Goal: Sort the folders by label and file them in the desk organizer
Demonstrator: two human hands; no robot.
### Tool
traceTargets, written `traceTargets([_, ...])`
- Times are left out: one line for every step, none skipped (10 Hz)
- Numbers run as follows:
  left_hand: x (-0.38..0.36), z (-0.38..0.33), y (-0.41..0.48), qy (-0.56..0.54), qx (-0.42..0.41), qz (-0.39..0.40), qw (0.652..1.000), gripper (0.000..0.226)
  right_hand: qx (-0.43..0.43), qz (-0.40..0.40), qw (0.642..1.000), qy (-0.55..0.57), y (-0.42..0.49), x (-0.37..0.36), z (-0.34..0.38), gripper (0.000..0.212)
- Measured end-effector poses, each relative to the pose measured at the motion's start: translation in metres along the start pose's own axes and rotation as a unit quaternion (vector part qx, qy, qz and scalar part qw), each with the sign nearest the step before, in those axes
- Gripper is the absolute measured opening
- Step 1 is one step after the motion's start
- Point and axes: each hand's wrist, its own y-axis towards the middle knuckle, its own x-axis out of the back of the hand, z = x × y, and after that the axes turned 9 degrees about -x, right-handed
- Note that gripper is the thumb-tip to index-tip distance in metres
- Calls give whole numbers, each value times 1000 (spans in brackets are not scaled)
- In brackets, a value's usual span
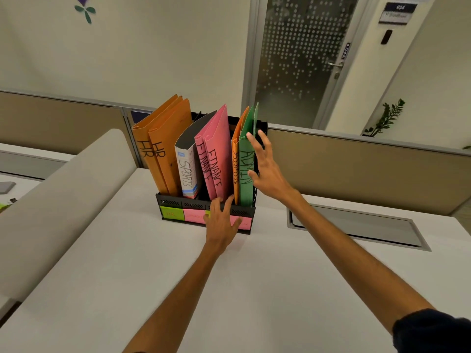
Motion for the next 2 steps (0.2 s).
traceTargets([6,-1,-12,5,-9,-5,1000,65,-32,-32,999,7,-25,-2,-8,95])
traceTargets([13,-5,-25,7,-28,-25,999,58,-88,-21,996,12,-58,-8,-14,86])
